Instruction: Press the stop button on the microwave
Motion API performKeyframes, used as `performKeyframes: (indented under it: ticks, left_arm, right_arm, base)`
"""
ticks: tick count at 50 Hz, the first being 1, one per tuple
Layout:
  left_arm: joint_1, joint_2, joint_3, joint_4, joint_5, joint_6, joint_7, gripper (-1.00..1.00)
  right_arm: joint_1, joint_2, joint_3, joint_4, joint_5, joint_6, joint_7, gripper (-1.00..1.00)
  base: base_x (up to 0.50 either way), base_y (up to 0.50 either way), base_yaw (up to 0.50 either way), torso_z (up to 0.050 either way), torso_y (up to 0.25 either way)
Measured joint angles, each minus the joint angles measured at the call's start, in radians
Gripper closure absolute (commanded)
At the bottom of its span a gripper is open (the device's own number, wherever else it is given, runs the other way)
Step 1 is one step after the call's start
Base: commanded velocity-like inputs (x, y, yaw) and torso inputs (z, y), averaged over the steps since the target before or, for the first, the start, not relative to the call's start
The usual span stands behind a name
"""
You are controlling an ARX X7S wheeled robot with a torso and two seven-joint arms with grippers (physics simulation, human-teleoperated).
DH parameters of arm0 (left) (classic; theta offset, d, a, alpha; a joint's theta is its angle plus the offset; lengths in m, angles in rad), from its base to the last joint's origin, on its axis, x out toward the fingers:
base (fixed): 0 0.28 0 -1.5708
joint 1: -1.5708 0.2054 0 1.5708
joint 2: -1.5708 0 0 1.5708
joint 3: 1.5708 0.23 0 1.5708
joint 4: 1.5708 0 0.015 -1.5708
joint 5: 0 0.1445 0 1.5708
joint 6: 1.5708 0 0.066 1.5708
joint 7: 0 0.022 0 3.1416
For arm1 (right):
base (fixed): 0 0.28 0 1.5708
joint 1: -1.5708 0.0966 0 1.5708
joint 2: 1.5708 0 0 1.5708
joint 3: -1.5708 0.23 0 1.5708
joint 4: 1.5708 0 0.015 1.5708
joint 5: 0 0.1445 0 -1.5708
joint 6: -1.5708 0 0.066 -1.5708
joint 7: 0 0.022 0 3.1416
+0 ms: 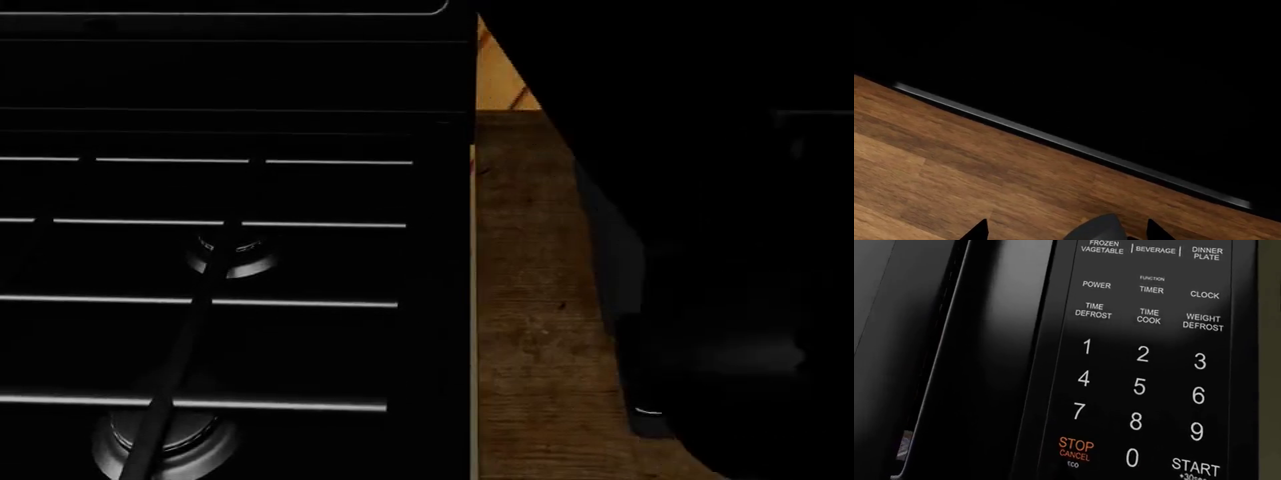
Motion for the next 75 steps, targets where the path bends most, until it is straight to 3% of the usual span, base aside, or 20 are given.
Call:
performKeyframes:
  ticks: [14, 29, 55, 69, 75]
  left_arm:
    - [0.000, 0.000, 0.000, 0.000, 0.000, 0.000, 0.000, -1.00]
    - [0.000, 0.000, 0.000, 0.000, 0.000, 0.000, 0.000, -1.00]
    - [0.000, 0.000, 0.000, 0.000, 0.000, 0.000, 0.000, -1.00]
    - [0.000, 0.000, 0.000, 0.000, 0.000, 0.000, 0.000, -1.00]
    - [0.000, 0.000, 0.000, 0.000, 0.000, 0.000, 0.000, -1.00]
  right_arm:
    - [0.072, -0.002, -0.331, 0.073, 0.209, -0.181, -0.030, 1.00]
    - [0.089, -0.002, -0.455, 0.062, 0.238, -0.246, -0.040, 1.00]
    - [0.089, -0.002, -0.473, 0.058, 0.222, -0.253, -0.047, 1.00]
    - [0.085, -0.002, -0.353, 0.095, 0.226, -0.198, -0.076, 1.00]
    - [0.088, -0.002, -0.286, 0.150, 0.140, -0.174, -0.089, 1.00]
  base:
    - [0.01, 0.00, 0.00, 0.001, 0.000]
    - [0.02, 0.01, 0.01, 0.004, 0.000]
    - [0.02, 0.01, 0.01, 0.004, 0.000]
    - [0.01, 0.00, 0.00, 0.003, 0.000]
    - [0.00, 0.00, 0.00, 0.000, 0.000]
